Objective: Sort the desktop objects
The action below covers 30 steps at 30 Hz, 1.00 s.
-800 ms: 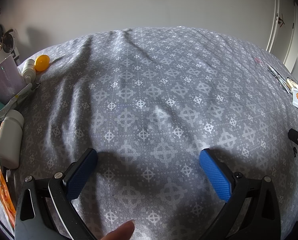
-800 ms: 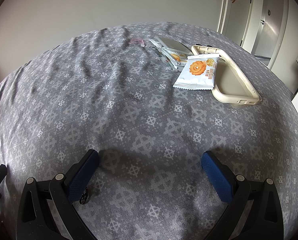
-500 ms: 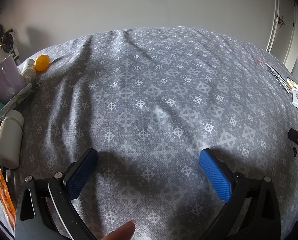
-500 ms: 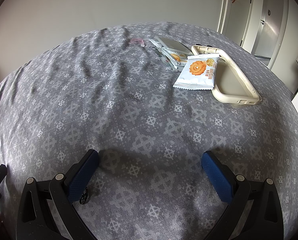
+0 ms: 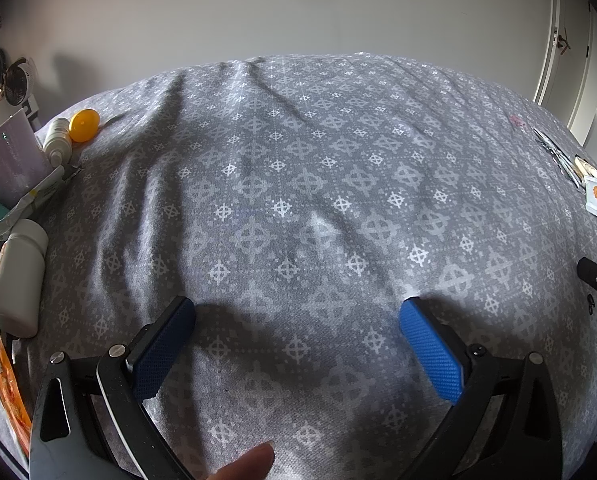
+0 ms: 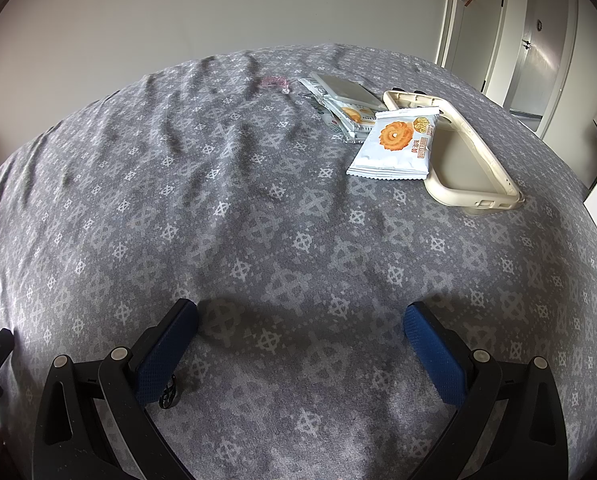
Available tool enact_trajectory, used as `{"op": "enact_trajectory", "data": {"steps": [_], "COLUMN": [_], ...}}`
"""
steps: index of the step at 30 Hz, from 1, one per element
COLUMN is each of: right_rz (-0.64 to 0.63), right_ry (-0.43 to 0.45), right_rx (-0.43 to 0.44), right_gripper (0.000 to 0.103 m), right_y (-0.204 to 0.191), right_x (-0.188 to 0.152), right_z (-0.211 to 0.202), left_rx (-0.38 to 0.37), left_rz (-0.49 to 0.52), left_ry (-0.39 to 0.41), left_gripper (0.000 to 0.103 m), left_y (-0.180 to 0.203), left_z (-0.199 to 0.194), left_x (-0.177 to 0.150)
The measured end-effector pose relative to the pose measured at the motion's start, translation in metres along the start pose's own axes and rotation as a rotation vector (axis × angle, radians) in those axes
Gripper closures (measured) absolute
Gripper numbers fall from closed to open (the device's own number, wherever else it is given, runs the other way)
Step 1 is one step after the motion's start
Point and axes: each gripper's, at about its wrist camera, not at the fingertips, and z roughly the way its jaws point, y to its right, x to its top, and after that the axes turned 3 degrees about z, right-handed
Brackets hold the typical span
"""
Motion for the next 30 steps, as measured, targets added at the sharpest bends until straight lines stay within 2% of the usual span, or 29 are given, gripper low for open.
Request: {"op": "enact_trajectory", "data": {"steps": [30], "right_rz": [0.005], "right_ry": [0.000], "right_rx": [0.006], "right_gripper": [0.000], "right_y": [-0.0012], "right_x": [0.0003], "right_z": [-0.0034], "left_rx": [-0.002], "left_rz": [-0.001], "left_ry": [0.000], "left_gripper": [0.000], "left_y": [0.0000], "left_z": [0.0000], "left_x": [0.0000]}}
